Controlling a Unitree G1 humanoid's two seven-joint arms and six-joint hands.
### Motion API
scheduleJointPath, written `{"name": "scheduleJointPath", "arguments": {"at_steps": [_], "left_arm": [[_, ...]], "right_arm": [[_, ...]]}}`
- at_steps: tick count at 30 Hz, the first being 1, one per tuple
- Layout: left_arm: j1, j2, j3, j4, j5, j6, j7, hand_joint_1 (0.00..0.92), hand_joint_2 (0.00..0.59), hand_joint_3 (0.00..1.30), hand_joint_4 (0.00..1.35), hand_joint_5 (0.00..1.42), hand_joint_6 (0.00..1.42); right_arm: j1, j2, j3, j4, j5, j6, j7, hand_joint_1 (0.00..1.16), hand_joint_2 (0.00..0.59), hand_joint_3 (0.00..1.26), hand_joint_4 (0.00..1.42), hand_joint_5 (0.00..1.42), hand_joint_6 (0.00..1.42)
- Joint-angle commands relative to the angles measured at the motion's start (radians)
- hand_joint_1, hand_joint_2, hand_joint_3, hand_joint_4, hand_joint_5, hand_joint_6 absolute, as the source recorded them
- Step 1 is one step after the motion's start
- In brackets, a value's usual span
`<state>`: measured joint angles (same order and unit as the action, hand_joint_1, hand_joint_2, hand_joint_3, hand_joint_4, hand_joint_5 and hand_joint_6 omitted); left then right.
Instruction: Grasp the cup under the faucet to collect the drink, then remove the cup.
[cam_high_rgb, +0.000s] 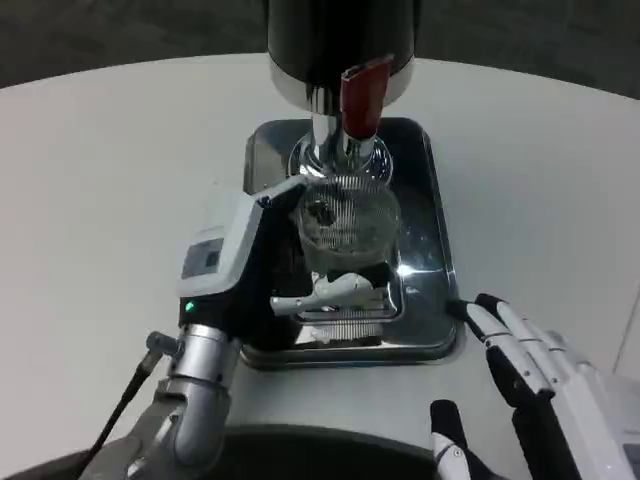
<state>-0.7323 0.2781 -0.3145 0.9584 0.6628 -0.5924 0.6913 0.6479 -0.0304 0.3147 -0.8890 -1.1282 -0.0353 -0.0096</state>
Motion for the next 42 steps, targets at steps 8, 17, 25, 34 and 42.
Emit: {"name": "scheduleJointPath", "arguments": {"at_steps": [8,17,25,34,42], "left_arm": [[0.043,0.034,-0.031,-0.019,0.015,0.022,-0.021,0.338,0.071,0.09,0.13,0.47,0.32],[0.078,0.054,0.006,-0.078,-0.029,-0.004,-0.039,0.154,0.013,0.0,0.01,0.35,0.18],[0.242,0.081,0.13,-0.337,-0.172,-0.036,-0.105,0.0,0.0,0.0,0.0,0.22,0.07],[0.365,0.191,0.292,-0.75,-0.465,-0.039,-0.452,0.0,0.071,0.0,0.0,0.0,0.0],[0.333,0.248,0.369,-0.918,-0.933,0.076,-0.877,0.0,0.099,0.0,0.0,0.0,0.0]], "right_arm": [[0.003,0.014,-0.013,0.011,0.036,0.016,0.022,0.41,0.525,0.16,0.09,0.15,0.2],[-0.006,0.024,-0.008,0.019,0.036,0.013,0.031,0.41,0.525,0.17,0.09,0.15,0.22],[0.011,0.028,0.0,0.015,0.034,0.01,0.02,0.41,0.524,0.17,0.09,0.16,0.23],[-0.003,0.033,0.014,0.019,0.025,0.005,0.021,0.4,0.517,0.17,0.09,0.16,0.24],[-0.012,0.047,0.04,0.038,0.014,0.01,0.017,0.4,0.516,0.17,0.1,0.17,0.24]]}}
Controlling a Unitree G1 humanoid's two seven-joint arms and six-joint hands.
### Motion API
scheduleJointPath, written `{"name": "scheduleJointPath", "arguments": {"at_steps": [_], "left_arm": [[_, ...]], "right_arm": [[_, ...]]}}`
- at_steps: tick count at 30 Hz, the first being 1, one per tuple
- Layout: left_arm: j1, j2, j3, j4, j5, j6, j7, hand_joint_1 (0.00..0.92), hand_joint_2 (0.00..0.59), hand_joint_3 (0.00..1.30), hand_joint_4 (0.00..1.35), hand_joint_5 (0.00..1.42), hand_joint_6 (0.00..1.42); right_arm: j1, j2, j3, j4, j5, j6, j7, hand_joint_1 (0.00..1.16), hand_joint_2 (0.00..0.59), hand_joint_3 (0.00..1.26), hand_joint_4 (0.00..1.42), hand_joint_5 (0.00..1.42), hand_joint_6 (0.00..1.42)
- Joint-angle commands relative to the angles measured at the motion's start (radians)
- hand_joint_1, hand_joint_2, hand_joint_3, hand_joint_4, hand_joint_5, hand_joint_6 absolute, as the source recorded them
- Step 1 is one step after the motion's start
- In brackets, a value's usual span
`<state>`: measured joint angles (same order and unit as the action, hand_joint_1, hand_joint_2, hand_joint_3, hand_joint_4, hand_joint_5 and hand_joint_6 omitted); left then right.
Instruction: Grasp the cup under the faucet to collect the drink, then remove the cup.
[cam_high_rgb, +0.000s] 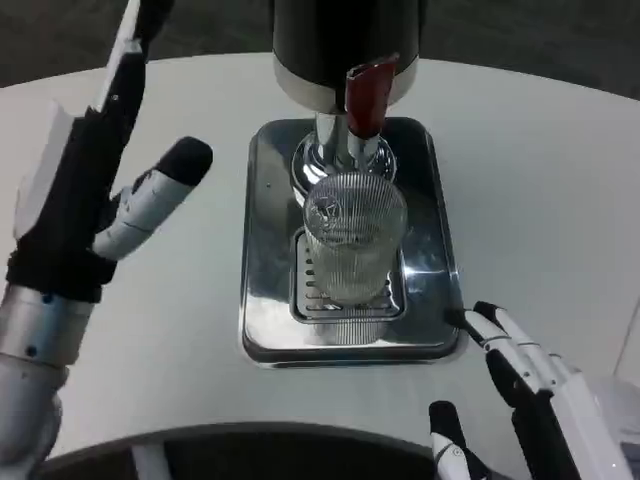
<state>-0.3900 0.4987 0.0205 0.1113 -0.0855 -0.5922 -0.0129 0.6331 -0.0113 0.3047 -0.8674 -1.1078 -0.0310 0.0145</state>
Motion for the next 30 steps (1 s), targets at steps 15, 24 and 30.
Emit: {"name": "scheduleJointPath", "arguments": {"at_steps": [15,24,30], "left_arm": [[-0.094,0.052,0.14,-0.353,-0.564,0.571,-0.472,0.0,0.109,0.0,0.0,0.0,0.0],[-0.146,-0.007,0.107,-0.263,-0.488,0.599,-0.509,0.0,0.164,0.02,0.0,0.03,0.0],[-0.205,-0.044,0.064,-0.18,-0.454,0.621,-0.572,0.0,0.155,0.0,0.0,0.02,0.0]], "right_arm": [[0.008,0.048,0.056,0.009,0.004,0.022,-0.009,0.39,0.516,0.19,0.12,0.2,0.32],[0.043,0.043,0.057,-0.002,0.02,0.029,-0.034,0.39,0.516,0.19,0.13,0.22,0.35],[0.057,0.041,0.063,-0.005,0.028,0.029,-0.039,0.39,0.516,0.19,0.13,0.22,0.35]]}}
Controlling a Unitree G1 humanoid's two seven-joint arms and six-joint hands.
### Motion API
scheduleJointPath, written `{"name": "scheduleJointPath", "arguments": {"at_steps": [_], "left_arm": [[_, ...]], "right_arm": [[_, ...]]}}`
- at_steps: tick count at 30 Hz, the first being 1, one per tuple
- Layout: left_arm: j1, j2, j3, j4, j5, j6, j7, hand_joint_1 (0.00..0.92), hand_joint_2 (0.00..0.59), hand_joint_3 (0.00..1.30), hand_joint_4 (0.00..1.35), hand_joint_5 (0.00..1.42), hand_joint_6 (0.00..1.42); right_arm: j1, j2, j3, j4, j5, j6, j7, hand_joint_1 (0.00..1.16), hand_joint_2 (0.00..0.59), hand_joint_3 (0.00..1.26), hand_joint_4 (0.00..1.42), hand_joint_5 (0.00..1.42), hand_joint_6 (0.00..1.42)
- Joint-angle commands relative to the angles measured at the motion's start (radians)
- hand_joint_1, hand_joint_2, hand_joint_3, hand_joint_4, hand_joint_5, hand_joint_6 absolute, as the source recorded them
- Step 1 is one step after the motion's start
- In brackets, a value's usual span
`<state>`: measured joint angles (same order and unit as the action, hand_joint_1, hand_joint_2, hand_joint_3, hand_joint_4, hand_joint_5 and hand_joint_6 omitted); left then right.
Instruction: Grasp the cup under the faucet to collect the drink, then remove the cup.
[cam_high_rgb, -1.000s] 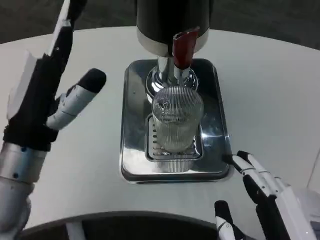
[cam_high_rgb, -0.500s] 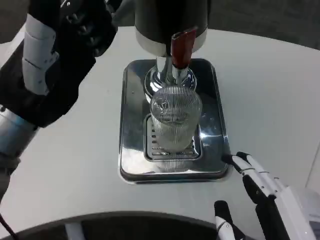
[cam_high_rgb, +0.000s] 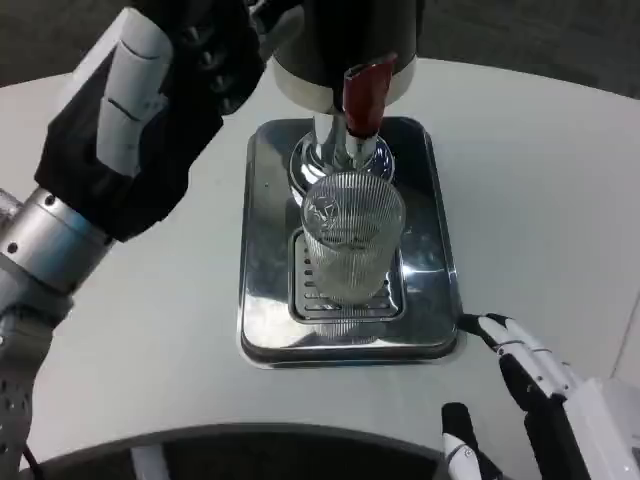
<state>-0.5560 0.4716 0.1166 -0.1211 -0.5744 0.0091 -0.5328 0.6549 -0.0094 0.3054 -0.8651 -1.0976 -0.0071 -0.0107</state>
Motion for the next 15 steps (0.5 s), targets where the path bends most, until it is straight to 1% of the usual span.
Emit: {"name": "scheduleJointPath", "arguments": {"at_steps": [1,6,15], "left_arm": [[-0.046,-0.019,-0.039,0.062,0.047,0.014,-0.063,0.0,0.154,0.0,0.0,0.02,0.0],[-0.072,-0.039,-0.045,0.084,0.073,0.017,-0.096,0.0,0.132,0.0,0.0,0.01,0.0],[-0.159,-0.037,-0.058,0.12,0.142,0.008,-0.149,0.0,0.124,0.0,0.0,0.01,0.0]], "right_arm": [[0.037,0.039,0.062,-0.007,0.018,0.005,-0.014,0.39,0.516,0.19,0.13,0.22,0.35],[0.048,0.037,0.059,-0.015,0.024,0.003,-0.016,0.39,0.516,0.2,0.14,0.23,0.37],[0.055,0.029,0.051,-0.02,0.045,-0.002,-0.016,0.39,0.516,0.21,0.14,0.24,0.4]]}}
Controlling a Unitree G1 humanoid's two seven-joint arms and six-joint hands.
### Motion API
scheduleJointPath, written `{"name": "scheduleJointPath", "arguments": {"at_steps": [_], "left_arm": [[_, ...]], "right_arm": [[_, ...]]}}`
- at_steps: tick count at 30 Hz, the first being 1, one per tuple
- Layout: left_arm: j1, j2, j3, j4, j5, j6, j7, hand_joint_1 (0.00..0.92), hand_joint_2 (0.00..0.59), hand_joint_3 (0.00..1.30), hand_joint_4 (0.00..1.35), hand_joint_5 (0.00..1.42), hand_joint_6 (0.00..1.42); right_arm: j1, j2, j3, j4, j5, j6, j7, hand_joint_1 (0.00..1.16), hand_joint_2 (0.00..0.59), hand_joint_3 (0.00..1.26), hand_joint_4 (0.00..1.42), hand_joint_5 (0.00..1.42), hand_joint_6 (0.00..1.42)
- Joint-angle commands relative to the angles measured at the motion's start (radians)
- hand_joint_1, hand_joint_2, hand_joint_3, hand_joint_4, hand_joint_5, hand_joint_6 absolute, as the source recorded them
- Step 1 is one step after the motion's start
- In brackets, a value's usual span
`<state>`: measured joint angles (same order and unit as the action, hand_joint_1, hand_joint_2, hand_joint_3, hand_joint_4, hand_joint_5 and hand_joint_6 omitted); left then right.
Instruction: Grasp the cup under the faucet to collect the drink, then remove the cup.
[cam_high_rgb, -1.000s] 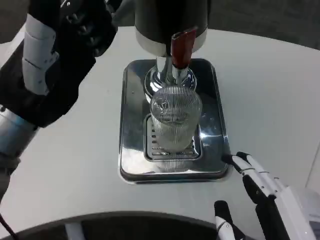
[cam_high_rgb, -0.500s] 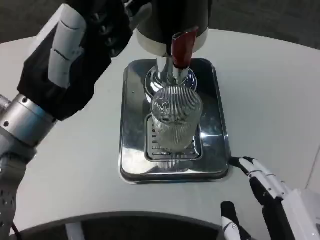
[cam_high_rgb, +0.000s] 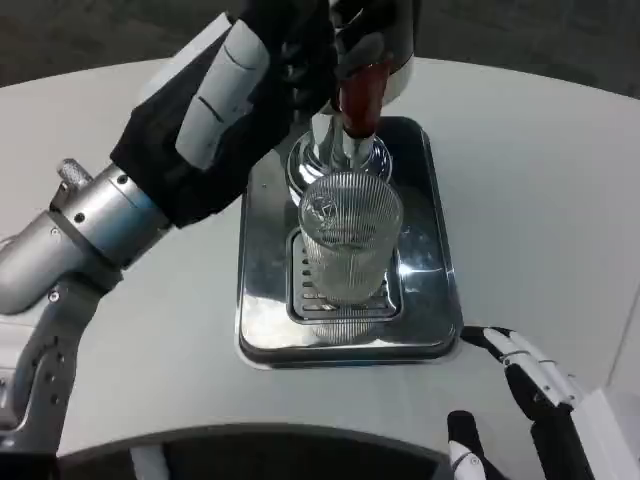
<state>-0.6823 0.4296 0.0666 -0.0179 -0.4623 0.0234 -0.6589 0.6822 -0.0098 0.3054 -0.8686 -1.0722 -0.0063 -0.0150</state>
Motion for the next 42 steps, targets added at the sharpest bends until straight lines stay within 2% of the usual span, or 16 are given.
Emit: {"name": "scheduleJointPath", "arguments": {"at_steps": [1,11,18,21,25,31,42], "left_arm": [[-0.036,0.008,-0.011,0.02,0.039,-0.003,-0.026,0.0,0.123,0.0,0.0,0.01,0.0],[-0.022,0.032,-0.038,-0.008,0.126,0.005,-0.054,0.0,0.114,0.0,0.0,0.07,0.04],[-0.015,0.076,-0.059,-0.06,0.221,-0.039,-0.061,0.0,0.113,0.0,0.0,0.09,0.06],[-0.006,0.089,-0.071,-0.078,0.253,-0.058,-0.061,0.0,0.114,0.0,0.0,0.09,0.06],[0.023,0.116,-0.096,-0.126,0.345,-0.125,-0.048,0.0,0.114,0.0,0.0,0.09,0.06],[0.054,0.146,-0.102,-0.153,0.437,-0.241,-0.027,0.0,0.113,0.0,0.0,0.1,0.06],[0.103,0.179,-0.103,-0.178,0.502,-0.352,-0.012,0.0,0.117,0.0,0.0,0.08,0.03]], "right_arm": [[0.028,0.029,0.051,-0.017,0.02,-0.003,-0.013,0.39,0.516,0.21,0.14,0.24,0.41],[0.056,0.023,0.046,-0.029,0.026,-0.01,-0.028,0.39,0.516,0.21,0.14,0.25,0.42],[0.063,0.02,0.046,-0.027,0.029,-0.012,-0.03,0.39,0.516,0.21,0.14,0.26,0.42],[0.055,0.021,0.047,-0.024,0.029,-0.011,-0.028,0.39,0.516,0.21,0.14,0.21,0.38],[0.031,0.026,0.049,-0.008,0.033,0.001,-0.007,0.39,0.516,0.2,0.13,0.18,0.36],[0.015,0.03,0.053,0.0,0.032,0.004,-0.001,0.39,0.516,0.2,0.13,0.18,0.33],[0.002,0.029,0.058,0.006,0.03,0.005,0.005,0.39,0.516,0.18,0.12,0.16,0.26]]}}
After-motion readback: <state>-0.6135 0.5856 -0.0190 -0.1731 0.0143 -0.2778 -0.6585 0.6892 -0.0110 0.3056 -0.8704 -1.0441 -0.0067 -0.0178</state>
